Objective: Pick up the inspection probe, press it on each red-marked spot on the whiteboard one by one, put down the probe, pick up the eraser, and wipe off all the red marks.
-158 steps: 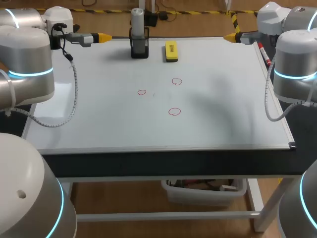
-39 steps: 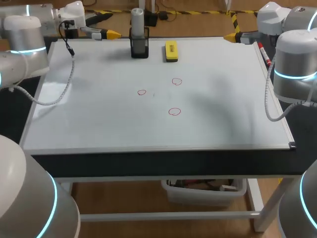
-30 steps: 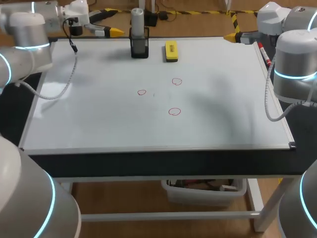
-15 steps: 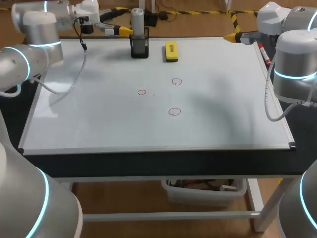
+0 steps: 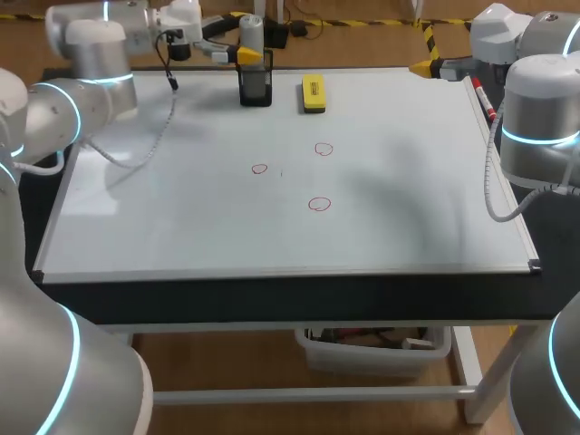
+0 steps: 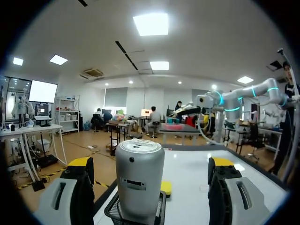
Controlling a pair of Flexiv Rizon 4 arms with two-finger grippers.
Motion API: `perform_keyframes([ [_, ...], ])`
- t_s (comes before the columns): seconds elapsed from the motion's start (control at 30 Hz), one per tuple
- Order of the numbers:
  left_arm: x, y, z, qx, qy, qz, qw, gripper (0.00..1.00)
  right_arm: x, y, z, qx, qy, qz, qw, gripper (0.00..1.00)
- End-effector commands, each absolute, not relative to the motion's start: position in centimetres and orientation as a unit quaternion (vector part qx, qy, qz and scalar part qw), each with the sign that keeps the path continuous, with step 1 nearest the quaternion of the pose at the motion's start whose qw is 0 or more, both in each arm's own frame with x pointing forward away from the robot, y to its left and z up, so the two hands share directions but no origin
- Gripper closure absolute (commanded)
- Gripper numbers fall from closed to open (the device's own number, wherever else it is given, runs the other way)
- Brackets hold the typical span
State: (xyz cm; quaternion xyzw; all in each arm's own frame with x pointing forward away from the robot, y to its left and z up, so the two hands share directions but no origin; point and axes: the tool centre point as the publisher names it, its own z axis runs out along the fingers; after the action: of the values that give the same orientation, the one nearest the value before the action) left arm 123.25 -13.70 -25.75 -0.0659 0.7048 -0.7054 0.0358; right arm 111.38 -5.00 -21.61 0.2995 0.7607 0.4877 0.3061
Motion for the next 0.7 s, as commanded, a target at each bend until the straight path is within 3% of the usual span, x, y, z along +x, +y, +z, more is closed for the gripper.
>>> perform_keyframes([
  [0.03, 124.4, -14.5, -26.4, 0.01, 0.701, -0.712, -0.041, 0.0, 111.4, -5.0, -21.6, 0.3, 0.761, 0.488, 0.306, 0.0],
  [0.7, 124.8, -15.6, -26.9, 0.017, 0.705, -0.707, -0.054, 0.0, 111.4, -5.0, -21.6, 0.3, 0.761, 0.488, 0.306, 0.0],
])
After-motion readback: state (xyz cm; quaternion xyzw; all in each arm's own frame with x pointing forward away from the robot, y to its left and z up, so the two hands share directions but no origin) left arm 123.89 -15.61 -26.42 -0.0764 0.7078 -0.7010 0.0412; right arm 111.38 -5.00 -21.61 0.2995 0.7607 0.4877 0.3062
